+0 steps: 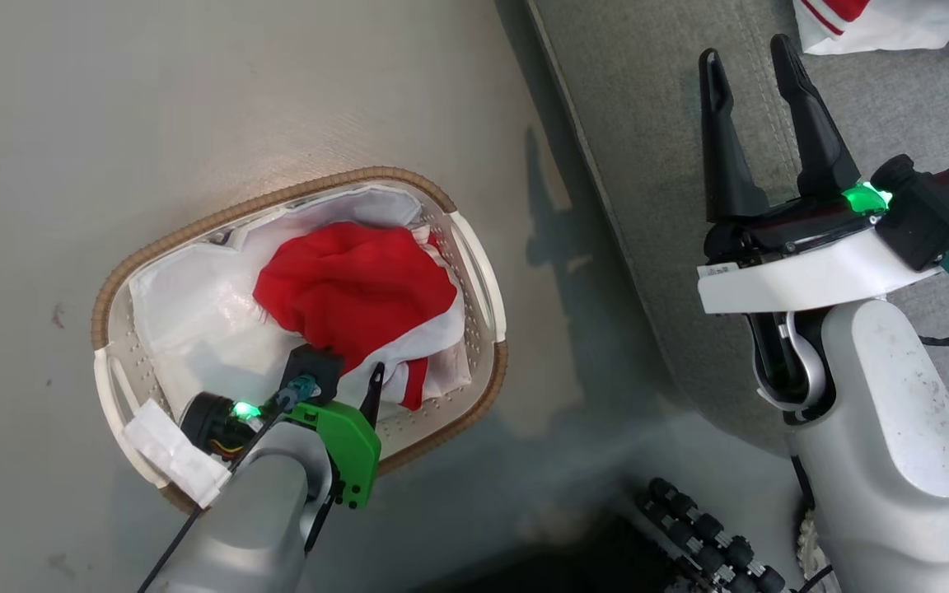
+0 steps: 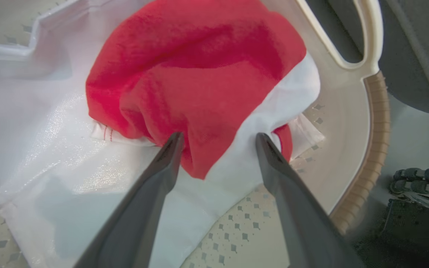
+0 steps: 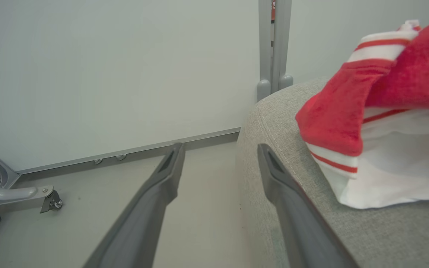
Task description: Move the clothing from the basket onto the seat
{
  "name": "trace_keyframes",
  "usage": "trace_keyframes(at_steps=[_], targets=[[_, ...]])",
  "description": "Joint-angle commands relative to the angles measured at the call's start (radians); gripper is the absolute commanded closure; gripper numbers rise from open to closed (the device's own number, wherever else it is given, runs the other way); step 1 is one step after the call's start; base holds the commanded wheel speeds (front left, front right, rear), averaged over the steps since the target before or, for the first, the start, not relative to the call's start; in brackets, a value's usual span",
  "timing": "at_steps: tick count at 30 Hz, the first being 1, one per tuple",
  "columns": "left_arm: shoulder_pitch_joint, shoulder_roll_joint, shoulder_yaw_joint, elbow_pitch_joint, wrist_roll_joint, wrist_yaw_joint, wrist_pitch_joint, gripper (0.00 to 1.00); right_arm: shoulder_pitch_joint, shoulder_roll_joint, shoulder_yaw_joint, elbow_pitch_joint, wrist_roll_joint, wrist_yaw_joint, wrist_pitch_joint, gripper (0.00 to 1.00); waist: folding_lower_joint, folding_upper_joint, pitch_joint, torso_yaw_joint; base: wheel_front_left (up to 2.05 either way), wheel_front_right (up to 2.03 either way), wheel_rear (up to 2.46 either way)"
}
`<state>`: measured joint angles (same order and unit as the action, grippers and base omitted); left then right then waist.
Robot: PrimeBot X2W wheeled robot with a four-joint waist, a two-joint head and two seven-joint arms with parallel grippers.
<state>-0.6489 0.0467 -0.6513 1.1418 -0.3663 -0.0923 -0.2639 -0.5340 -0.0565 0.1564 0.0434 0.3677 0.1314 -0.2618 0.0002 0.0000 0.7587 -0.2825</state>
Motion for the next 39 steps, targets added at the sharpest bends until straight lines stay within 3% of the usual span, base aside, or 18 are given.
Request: trace_keyframes(at_steps=[1, 24, 25, 26, 27, 39], targets=[[-0.026, 0.007, -0.009, 0.011, -0.006, 0.002, 0.003, 0.0, -0.016, 0.001, -0.001, -0.005, 0.001, -0.001, -0.005, 0.0, -0.0002, 0.0, 0.039, -0.018, 0.0, 0.0, 0.0], [-0.179, 0.007, -0.127, 0.114, -0.066, 0.063, 0.057, 0.0, -0.053, 0.005, 0.027, -0.056, 0.005, -0.001, -0.005, 0.0, -0.0002, 0.0, 0.133, -0.056, 0.0, 0.0, 0.0], [-0.181, 0.007, -0.132, 0.117, -0.068, 0.059, 0.062, 0.2, -0.055, 0.005, 0.031, -0.056, 0.002, -0.001, -0.005, 0.0, -0.0002, 0.0, 0.134, -0.057, 0.0, 0.0, 0.0], [-0.184, 0.007, -0.136, 0.118, -0.069, 0.058, 0.065, 0.9, -0.056, 0.005, 0.033, -0.055, 0.001, -0.001, -0.005, 0.0, -0.0002, 0.0, 0.134, -0.058, 0.0, 0.0, 0.0], [-0.185, 0.007, -0.139, 0.12, -0.074, 0.057, 0.065, 1.0, -0.056, 0.004, 0.036, -0.054, 0.001, -0.001, -0.005, 0.0, -0.0002, 0.0, 0.132, -0.058, 0.0, 0.0, 0.0], [-0.099, 0.007, -0.13, 0.091, -0.148, 0.04, 0.006, 1.0, -0.017, 0.004, 0.05, 0.004, -0.003, -0.001, -0.005, 0.0, -0.0002, 0.0, -0.02, -0.027, 0.0, 0.0, 0.0]])
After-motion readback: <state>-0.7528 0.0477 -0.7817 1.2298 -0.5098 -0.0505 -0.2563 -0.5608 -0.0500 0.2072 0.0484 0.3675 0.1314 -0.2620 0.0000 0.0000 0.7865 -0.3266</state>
